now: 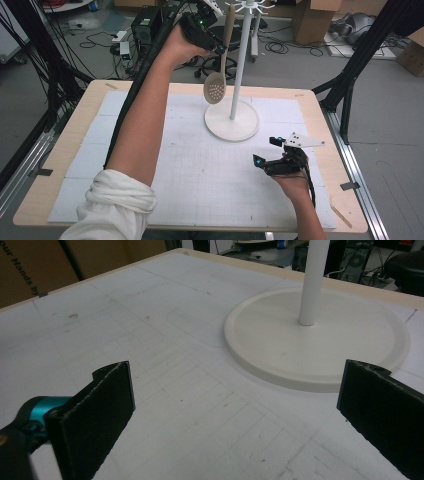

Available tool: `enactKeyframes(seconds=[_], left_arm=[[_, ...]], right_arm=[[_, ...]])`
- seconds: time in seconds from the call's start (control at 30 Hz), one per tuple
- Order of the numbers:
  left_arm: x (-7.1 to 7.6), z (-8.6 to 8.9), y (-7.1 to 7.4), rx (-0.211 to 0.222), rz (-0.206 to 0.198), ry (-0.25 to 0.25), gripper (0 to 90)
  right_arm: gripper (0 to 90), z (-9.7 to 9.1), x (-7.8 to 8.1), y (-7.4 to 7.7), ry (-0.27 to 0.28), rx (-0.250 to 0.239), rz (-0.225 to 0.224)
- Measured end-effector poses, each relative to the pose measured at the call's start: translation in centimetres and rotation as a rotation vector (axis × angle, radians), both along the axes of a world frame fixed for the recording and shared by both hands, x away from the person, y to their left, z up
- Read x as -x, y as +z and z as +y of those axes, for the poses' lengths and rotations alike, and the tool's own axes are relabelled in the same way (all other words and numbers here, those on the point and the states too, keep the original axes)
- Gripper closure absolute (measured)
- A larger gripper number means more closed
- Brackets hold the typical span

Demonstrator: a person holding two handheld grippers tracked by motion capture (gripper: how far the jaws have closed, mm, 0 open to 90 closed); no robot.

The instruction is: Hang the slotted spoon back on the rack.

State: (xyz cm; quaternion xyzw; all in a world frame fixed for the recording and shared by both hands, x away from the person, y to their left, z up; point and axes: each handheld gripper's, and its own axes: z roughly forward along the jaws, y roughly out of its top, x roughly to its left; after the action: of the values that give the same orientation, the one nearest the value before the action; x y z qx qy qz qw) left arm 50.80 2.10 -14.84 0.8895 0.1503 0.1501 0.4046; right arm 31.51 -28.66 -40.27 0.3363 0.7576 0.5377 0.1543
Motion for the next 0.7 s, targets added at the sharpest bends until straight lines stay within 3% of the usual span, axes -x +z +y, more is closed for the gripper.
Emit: enactKeyframes(seconds=[0.37, 0.7], left_arm=[[-0.86, 0.66, -0.3, -0.013, 0.017, 0.051, 74.3], [-1.0, 0.27, -0.05, -0.017, 0.015, 0.044, 74.3]], right_arm=[[0.7, -0.06, 0.03, 0.02, 0.0, -0.004, -0.001], [0.7, -0.04, -0.01, -0.02, -0.001, -0.001, -0.005]])
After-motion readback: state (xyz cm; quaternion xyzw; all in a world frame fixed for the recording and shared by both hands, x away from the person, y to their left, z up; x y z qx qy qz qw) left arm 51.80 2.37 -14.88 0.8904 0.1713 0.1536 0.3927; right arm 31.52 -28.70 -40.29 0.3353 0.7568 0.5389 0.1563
